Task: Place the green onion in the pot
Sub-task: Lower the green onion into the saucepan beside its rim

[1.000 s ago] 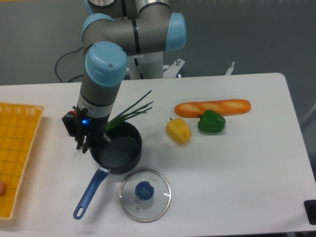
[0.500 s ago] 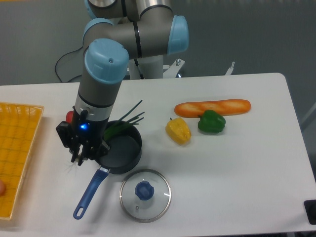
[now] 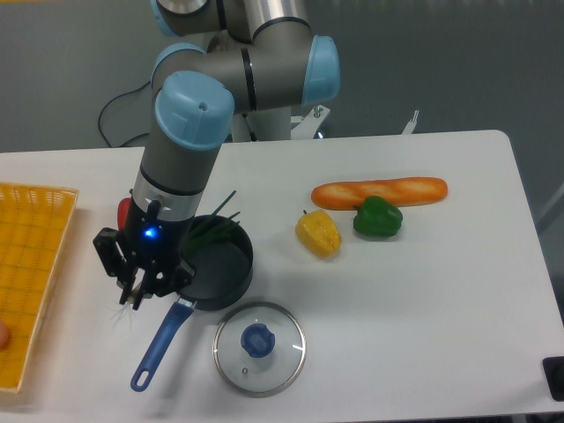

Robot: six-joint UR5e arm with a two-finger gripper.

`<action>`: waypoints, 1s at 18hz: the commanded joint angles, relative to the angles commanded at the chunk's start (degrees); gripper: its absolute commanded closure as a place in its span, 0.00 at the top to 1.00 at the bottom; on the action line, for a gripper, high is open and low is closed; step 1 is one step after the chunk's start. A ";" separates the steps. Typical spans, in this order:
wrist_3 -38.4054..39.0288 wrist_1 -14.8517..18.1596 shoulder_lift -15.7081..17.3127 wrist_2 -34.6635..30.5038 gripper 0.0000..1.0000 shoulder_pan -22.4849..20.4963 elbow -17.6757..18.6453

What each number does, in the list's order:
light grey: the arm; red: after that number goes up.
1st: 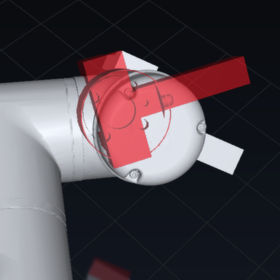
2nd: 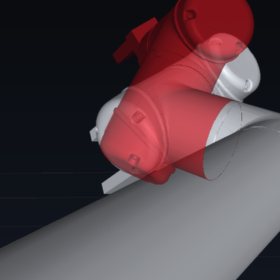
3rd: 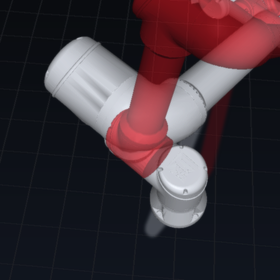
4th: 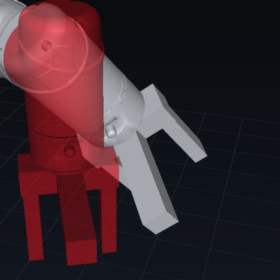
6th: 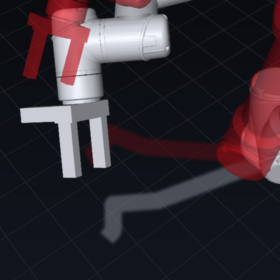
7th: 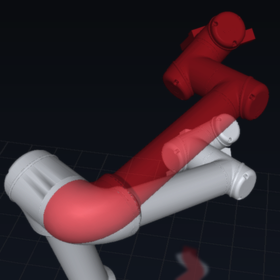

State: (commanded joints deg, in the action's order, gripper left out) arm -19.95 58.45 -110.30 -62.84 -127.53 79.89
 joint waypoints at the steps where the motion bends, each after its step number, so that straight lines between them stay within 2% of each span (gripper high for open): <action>1: 0.00 0.00 -0.26 0.00 0.23 0.09 0.00; 18: -0.26 -0.88 -2.90 0.00 0.27 1.32 0.62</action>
State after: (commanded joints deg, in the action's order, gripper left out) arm -20.21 57.57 -113.20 -62.84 -126.21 80.51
